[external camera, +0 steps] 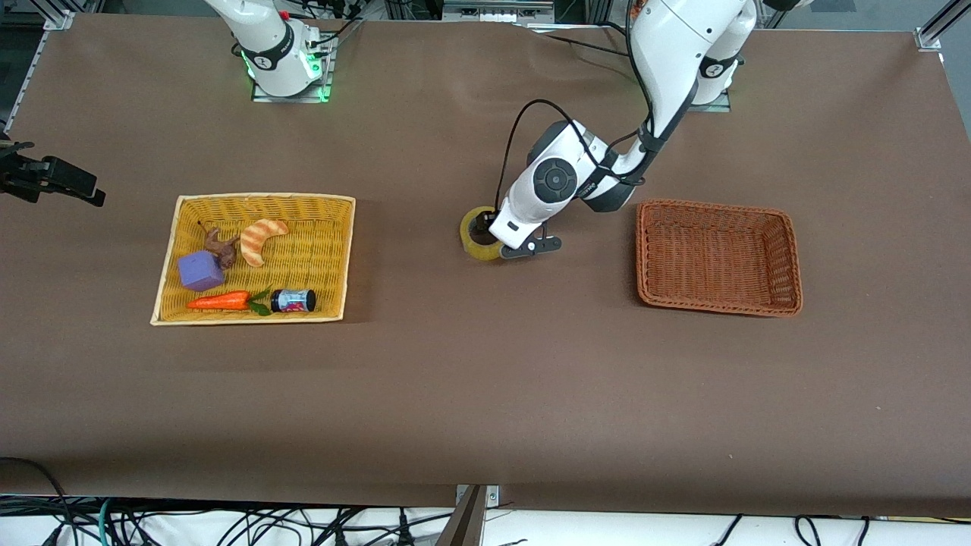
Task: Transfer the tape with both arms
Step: 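Lift the tape roll with the left gripper over the brown basket, then lower the tape roll into the brown basket and open the left gripper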
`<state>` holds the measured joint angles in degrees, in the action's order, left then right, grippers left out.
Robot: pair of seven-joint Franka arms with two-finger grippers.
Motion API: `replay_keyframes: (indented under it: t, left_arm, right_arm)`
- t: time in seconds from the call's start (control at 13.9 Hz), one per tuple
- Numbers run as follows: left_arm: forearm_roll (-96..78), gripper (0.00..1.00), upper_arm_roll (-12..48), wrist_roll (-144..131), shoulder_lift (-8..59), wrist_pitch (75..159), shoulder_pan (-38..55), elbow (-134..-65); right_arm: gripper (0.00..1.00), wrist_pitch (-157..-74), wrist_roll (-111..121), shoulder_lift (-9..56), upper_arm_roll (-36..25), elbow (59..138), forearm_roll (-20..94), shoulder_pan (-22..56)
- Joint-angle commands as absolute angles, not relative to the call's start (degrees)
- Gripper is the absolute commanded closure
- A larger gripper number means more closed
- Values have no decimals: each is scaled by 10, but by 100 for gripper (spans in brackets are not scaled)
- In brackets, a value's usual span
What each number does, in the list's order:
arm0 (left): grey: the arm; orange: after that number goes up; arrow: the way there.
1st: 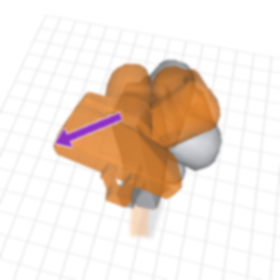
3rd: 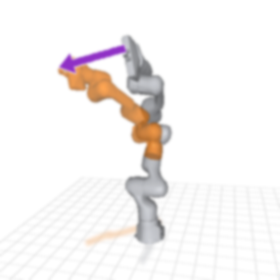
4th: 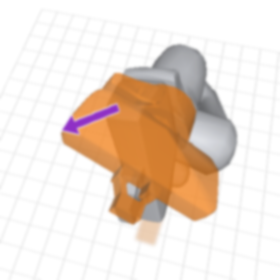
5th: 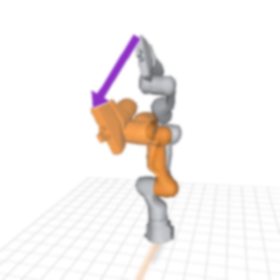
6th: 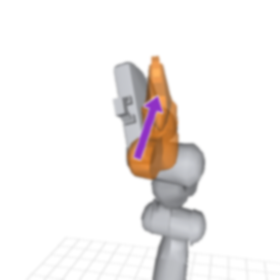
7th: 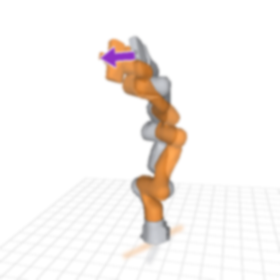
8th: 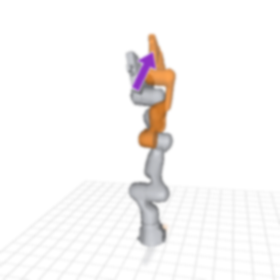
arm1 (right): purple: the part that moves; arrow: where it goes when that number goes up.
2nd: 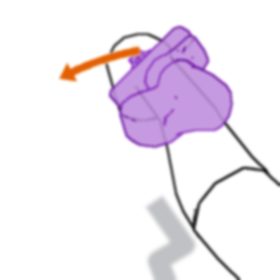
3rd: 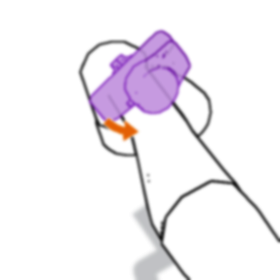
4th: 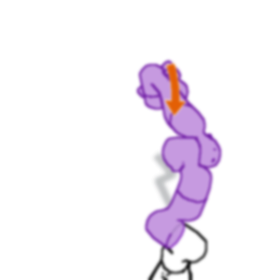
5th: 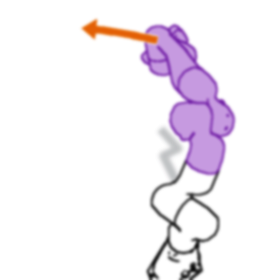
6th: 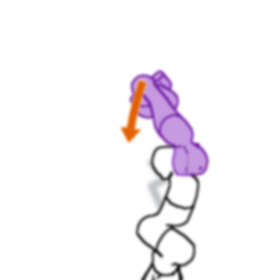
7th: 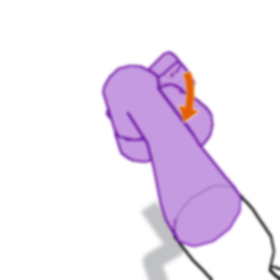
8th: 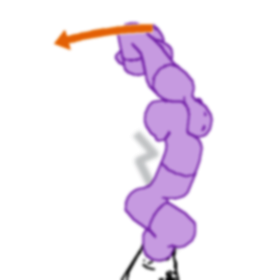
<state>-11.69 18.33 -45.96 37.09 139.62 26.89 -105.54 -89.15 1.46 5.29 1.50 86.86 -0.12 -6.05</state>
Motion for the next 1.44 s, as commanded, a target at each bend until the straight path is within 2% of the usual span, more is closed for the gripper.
replay_keyframes:
  t: [0.0,0.07,0.22,0.36,0.57,0.79,0.93,1.08,1.36]
  left_arm:
    - [-122,95,172,-448,388,1404,286,-1037]
    - [-120,100,172,-447,388,1404,286,-1037]
    - [-120,100,171,-448,381,1401,285,-1038]
    - [-115,100,166,-446,347,1385,276,-1045]
    - [-113,100,166,-427,282,1310,230,-1052]
    - [-114,100,165,-262,192,1221,137,-1095]
    - [-114,100,163,-134,145,1192,82,-1134]
    - [-108,100,133,-51,100,1176,55,-1187]
    - [-36,100,80,35,90,1181,39,-1248]
  right_arm:
    - [0,-880,20,57,19,855,8,-68]
    - [0,-880,20,56,19,855,8,-68]
    - [0,-880,20,56,20,855,8,-68]
    - [0,-880,20,57,19,855,8,-69]
    - [0,-880,20,57,19,855,8,-69]
    - [0,-880,20,57,19,855,8,-69]
    - [0,-880,20,57,19,855,9,-68]
    - [0,-880,20,57,19,855,8,-69]
    - [0,-880,20,57,19,855,9,-69]
